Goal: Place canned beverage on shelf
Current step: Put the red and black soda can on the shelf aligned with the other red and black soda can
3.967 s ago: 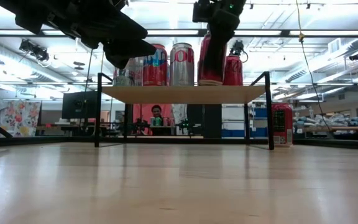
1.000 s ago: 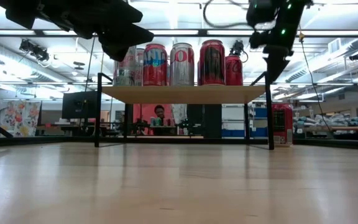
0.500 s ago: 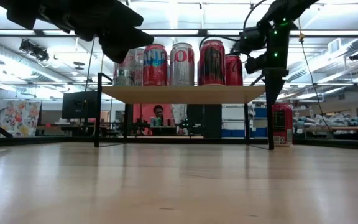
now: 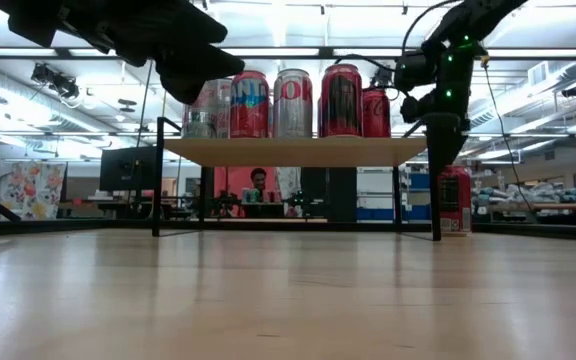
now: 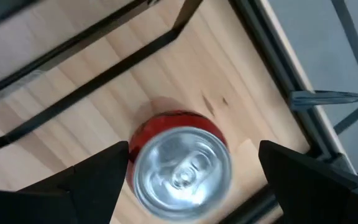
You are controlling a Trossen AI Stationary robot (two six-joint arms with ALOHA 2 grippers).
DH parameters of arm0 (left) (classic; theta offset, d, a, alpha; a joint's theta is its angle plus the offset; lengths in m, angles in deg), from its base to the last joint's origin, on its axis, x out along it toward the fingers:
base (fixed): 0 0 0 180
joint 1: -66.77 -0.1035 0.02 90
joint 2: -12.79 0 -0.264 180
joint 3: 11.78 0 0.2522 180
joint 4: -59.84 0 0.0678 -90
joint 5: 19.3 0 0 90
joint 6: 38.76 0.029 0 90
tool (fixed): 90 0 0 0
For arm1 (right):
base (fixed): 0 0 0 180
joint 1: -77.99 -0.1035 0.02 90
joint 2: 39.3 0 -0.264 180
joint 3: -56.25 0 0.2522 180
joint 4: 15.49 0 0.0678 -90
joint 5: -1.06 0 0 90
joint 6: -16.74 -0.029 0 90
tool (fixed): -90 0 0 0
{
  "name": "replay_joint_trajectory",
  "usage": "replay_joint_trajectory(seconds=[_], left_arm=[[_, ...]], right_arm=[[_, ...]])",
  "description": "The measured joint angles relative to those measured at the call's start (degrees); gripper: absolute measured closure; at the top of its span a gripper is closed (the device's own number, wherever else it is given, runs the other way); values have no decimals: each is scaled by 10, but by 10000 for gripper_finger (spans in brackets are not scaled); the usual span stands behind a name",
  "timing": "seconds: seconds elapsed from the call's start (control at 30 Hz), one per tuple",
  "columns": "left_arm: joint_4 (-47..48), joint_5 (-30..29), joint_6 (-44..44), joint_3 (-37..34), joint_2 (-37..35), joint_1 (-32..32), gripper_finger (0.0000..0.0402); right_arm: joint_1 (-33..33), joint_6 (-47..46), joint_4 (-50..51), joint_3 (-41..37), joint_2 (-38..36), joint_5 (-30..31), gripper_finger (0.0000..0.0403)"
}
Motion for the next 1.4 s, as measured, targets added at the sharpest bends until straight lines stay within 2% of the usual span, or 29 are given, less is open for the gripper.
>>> replay_joint_trajectory(seconds=[0.3,0.67,1.4], left_arm=[[0,0,-1,0,0,7,189],[-2,0,-1,0,0,7,189],[-3,0,-4,0,0,7,189]], right_arm=[[0,-2,-38,-57,0,-8,35],[-19,-19,-43,-86,-11,-13,77],[-96,-122,31,-87,-143,4,76]])
